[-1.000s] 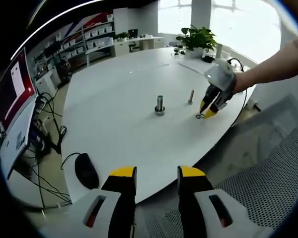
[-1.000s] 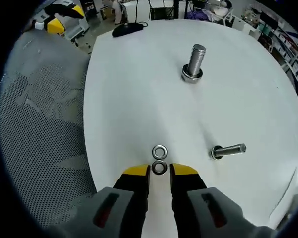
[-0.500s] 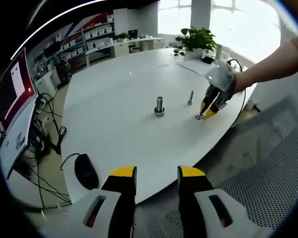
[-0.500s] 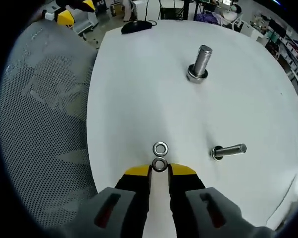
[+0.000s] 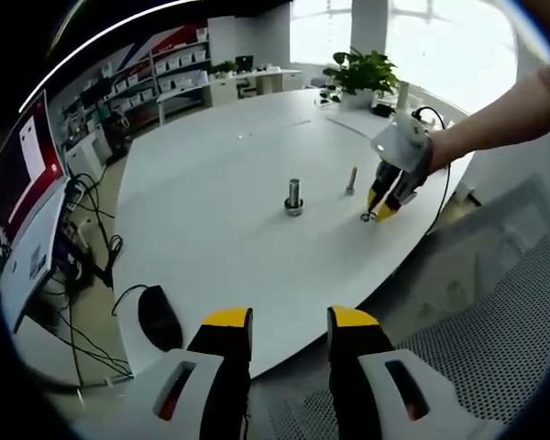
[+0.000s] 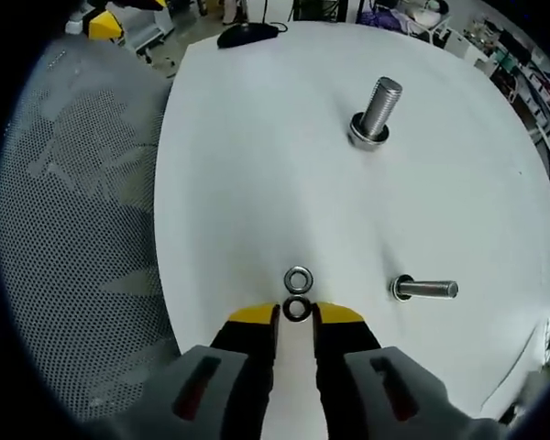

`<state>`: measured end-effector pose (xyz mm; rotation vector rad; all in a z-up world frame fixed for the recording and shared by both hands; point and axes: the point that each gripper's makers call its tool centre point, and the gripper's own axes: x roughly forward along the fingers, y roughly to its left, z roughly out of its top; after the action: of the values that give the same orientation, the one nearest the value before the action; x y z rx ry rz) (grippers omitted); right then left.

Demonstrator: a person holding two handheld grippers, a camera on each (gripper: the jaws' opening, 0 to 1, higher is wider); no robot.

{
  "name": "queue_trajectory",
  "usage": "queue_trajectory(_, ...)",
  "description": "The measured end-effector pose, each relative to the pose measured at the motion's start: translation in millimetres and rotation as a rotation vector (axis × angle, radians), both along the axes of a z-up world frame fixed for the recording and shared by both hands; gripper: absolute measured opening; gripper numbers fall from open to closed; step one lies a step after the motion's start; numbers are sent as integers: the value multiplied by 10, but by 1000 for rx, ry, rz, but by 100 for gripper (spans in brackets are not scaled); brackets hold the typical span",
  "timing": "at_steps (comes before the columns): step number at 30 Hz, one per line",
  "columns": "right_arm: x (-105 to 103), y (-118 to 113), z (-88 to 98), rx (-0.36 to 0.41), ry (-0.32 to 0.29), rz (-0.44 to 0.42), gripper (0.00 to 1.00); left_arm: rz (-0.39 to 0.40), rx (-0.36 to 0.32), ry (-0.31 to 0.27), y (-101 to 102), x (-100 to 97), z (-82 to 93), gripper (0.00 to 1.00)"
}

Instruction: Place the washer onto the threaded stud by aligning its center hole with the stud, sliding it down to the base, and recovering from edge contact or off-axis alignment until the washer reaches the visible bottom stop.

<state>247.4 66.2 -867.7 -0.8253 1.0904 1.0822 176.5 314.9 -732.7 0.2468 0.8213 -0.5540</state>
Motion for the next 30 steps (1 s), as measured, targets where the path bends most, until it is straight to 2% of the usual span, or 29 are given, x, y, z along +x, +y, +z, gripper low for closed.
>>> queue_trajectory(6,-10,7,-13,-15,-8,54,17,3,1,-2,4,3,4,31)
queue_trajectory(10,-20,19,-24,-52,-18,96,16,1,4,1,6,0,-3,31)
queue_trajectory(20,-32,26,-16,-78,-13,85,15,4,4,1,7,3,-2,31)
queue_trajectory(21,-35,29,-15,-82,-15,82,15,4,4,1,7,4,-3,31)
queue_trajectory(22,-73,49,-14,-78,-6,83,7,4,5,1,7,3,-4,31)
queue_trajectory(23,36,15,-5,-113,-94,112,4,3,5,2,7,2,-5,31)
queue_trajectory(24,-26,52,-23,-94,-70,157,4,2,7,4,8,-2,-9,31)
queue_trajectory(26,-23,26,-23,-76,-34,47,4,2,8,4,11,-3,-14,31)
queue_trajectory(28,11,17,-23,-66,-26,75,4,2,7,4,12,-5,-12,31)
queue_trajectory(30,5,21,-21,-36,-3,46,4,2,9,5,12,-5,-14,31)
